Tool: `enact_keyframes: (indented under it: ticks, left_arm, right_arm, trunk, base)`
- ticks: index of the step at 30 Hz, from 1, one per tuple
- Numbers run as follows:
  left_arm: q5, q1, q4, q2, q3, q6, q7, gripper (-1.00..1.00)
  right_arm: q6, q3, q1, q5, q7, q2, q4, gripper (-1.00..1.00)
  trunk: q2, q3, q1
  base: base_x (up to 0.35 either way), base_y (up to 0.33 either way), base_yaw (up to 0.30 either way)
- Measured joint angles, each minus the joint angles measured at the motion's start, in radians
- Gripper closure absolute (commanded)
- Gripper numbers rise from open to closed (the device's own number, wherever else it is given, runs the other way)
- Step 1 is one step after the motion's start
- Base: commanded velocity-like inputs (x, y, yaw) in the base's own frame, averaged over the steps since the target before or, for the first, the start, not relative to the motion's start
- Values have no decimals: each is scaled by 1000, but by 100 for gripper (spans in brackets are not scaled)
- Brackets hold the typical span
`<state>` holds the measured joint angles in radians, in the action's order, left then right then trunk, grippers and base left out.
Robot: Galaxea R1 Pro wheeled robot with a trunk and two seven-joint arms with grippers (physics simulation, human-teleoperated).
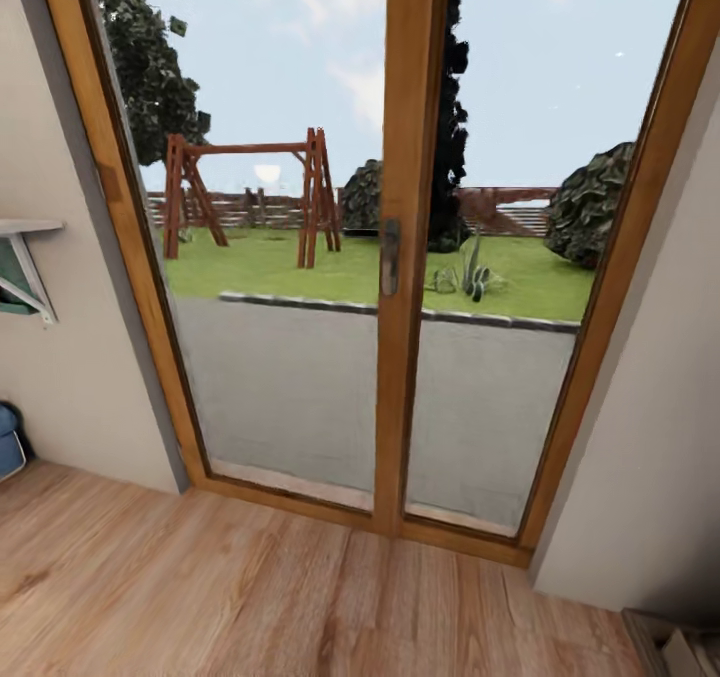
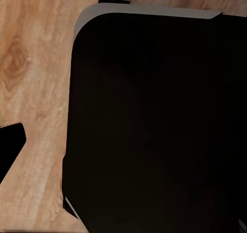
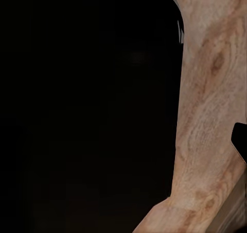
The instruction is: Turn on the radio receiver that's on the table in the living room.
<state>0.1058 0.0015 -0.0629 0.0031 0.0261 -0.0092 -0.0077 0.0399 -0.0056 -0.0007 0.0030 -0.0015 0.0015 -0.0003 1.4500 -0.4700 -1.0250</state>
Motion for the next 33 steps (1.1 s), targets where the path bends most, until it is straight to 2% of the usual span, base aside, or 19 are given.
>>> enact_keyframes:
  ticks: [33]
  left_arm:
    - [0,0,-2,0,0,0,0,-100]
  right_arm:
    - [2,-1,0,-1,0,2,0,-100]
  trunk:
    - [0,0,0]
  base:
    - [0,0,272]
